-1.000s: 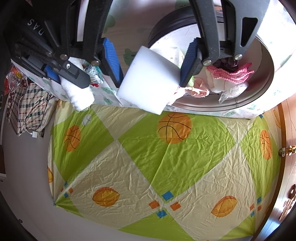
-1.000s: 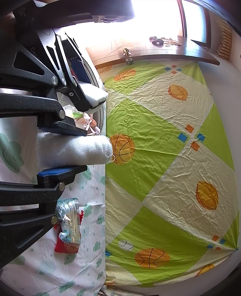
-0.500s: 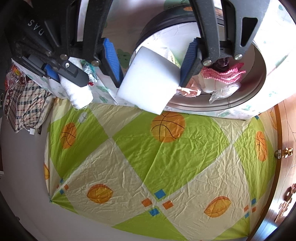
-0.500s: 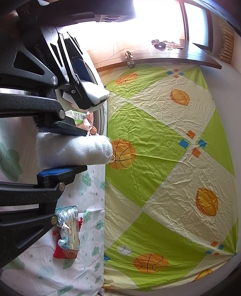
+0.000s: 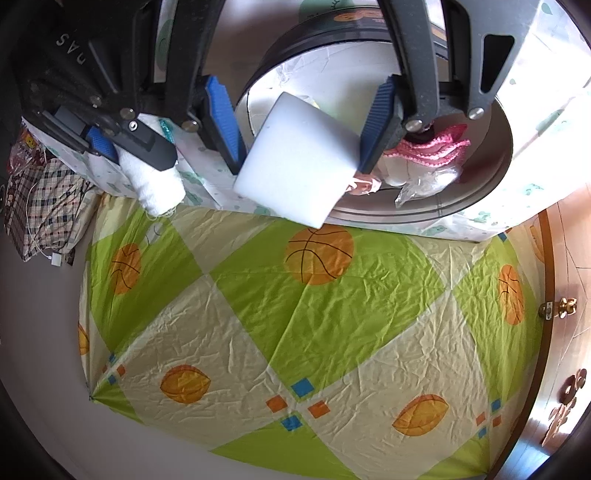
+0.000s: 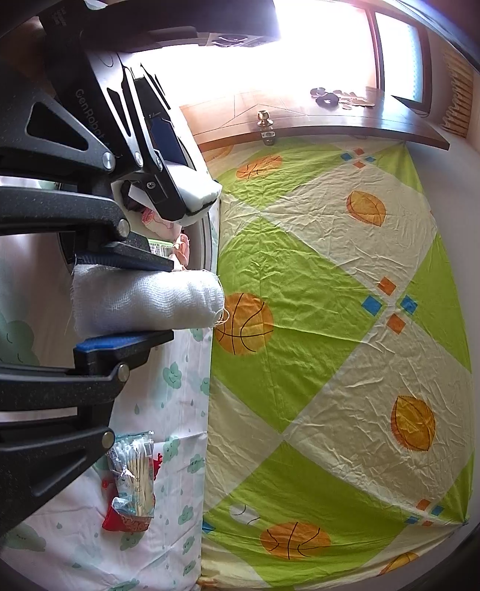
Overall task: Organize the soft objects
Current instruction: 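Carry the white sponge over the tin with the left gripper while the right carries the gauze roll, then open the left gripper over the tin while the right releases the gauze roll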
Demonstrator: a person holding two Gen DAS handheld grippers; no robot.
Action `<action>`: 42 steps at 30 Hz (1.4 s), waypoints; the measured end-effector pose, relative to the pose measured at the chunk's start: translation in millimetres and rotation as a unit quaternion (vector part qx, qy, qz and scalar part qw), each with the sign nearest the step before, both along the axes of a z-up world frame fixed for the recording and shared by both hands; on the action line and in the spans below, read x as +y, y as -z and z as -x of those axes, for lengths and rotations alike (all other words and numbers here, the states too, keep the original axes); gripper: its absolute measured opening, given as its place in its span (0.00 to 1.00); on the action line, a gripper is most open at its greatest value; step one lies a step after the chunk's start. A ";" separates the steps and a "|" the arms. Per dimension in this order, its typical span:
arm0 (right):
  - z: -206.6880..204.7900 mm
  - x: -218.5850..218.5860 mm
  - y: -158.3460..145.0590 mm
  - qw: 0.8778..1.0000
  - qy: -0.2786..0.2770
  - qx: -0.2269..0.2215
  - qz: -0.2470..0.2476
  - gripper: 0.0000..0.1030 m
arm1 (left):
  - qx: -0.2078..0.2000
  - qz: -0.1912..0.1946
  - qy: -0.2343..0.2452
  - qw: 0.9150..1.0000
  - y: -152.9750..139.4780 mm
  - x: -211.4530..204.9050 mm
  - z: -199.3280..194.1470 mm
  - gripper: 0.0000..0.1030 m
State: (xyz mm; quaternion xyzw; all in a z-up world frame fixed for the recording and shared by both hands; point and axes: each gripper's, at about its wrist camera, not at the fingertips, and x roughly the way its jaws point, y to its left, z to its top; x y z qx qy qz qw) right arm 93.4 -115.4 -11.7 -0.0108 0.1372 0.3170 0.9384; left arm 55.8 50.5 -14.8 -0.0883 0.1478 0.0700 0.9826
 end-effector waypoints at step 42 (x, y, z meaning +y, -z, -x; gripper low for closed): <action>-1.5 38.4 2.3 0.999 -0.035 0.005 0.022 0.32 | 0.024 -0.006 -0.033 0.999 2.4 39.9 8.7 0.60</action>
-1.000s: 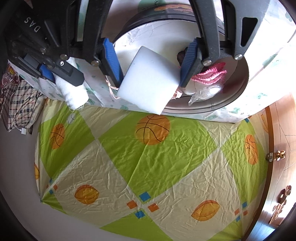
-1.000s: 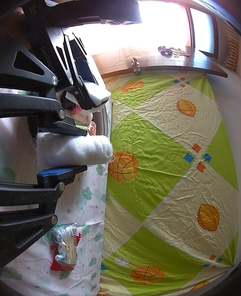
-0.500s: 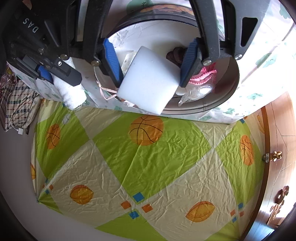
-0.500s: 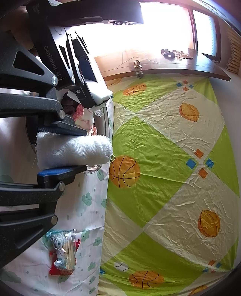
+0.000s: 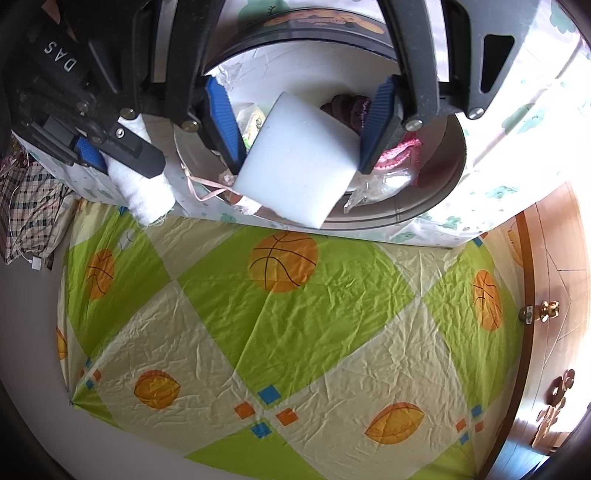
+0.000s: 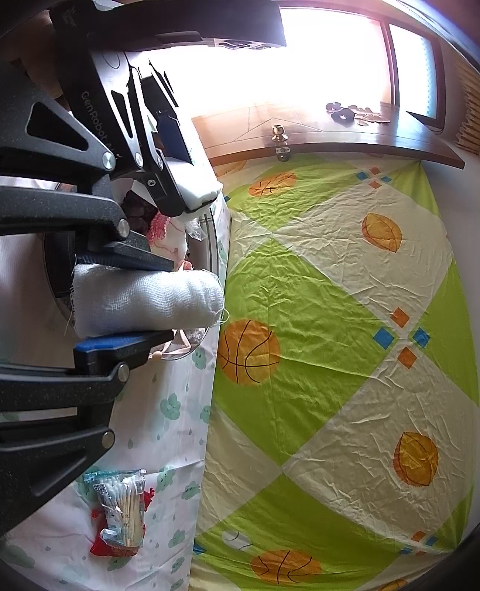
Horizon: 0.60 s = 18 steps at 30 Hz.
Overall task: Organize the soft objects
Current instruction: 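Open the left gripper over the tin while the right releases the gauze roll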
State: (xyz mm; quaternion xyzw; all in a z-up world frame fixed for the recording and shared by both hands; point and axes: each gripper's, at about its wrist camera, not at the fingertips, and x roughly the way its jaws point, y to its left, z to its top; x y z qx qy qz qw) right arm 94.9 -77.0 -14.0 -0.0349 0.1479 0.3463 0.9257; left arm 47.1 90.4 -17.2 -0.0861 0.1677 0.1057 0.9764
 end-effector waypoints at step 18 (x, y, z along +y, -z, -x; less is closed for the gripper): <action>-4.4 17.6 -7.7 1.000 -0.020 0.005 0.013 0.32 | 0.014 -0.017 -0.018 1.000 -1.8 19.5 -1.0 0.60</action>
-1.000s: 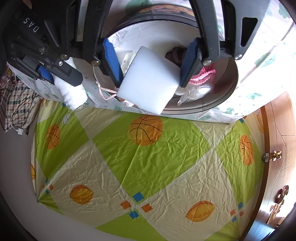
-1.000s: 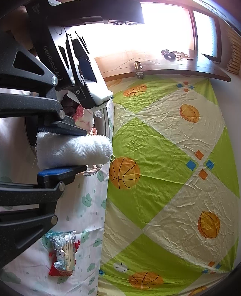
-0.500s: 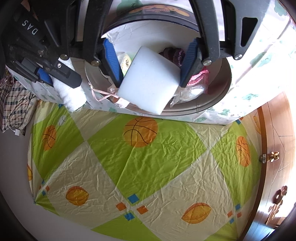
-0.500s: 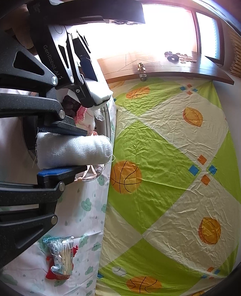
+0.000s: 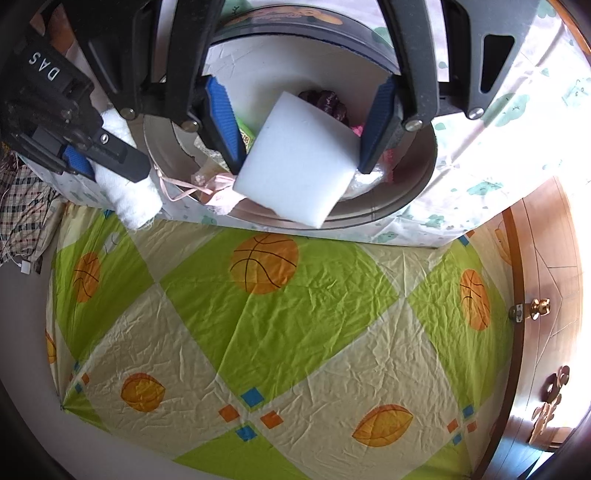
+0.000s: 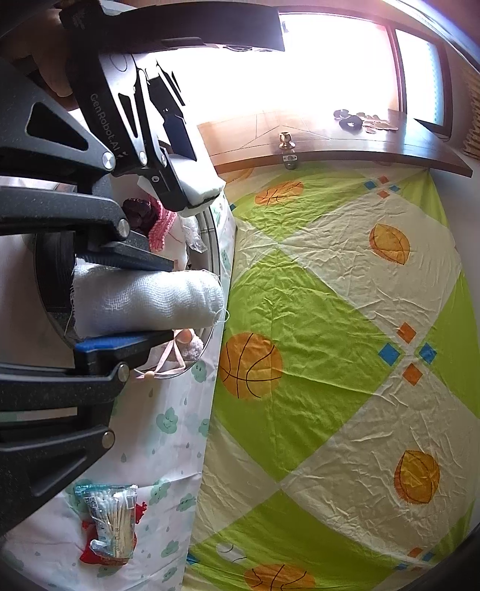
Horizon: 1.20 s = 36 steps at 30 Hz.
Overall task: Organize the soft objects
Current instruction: 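Open the left gripper over the tin while the right releases the gauze roll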
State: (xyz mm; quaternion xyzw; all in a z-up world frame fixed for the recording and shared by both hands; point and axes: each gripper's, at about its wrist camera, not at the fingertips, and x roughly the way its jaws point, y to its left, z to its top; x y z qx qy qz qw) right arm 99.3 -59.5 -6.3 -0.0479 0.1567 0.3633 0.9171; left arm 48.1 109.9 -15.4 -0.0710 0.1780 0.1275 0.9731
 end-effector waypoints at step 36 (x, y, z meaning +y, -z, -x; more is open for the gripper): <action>-42.7 53.8 -6.0 0.995 -0.045 0.077 0.048 0.73 | 0.078 -0.020 -0.032 0.996 -2.3 47.3 -30.9 0.90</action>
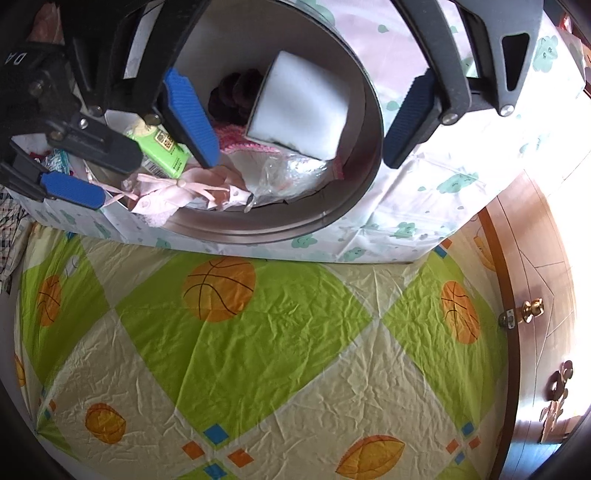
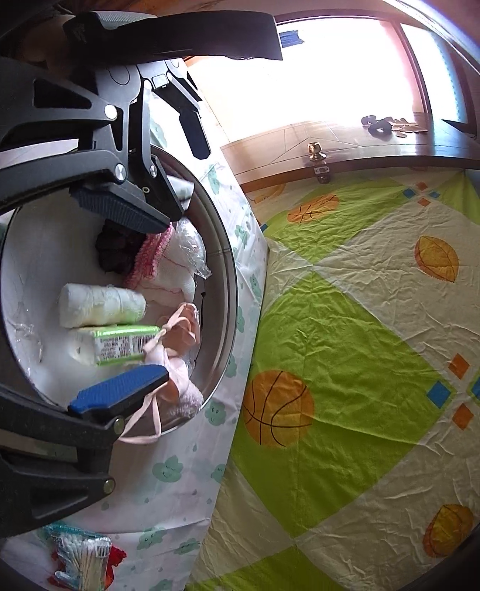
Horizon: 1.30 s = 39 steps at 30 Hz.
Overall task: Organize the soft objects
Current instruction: 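Grasp the cotton swab bag with the left gripper while the right grasps the red pouch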
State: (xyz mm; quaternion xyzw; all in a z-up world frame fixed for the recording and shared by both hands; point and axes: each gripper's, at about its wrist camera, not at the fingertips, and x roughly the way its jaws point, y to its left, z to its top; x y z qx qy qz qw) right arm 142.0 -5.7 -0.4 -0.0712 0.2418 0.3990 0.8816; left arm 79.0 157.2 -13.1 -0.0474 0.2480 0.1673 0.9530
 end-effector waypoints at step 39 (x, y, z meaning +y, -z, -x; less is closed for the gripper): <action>-100.4 -315.2 6.2 0.934 0.350 0.016 -0.063 0.82 | 0.109 -0.126 0.315 0.934 32.1 -316.1 -161.8 0.99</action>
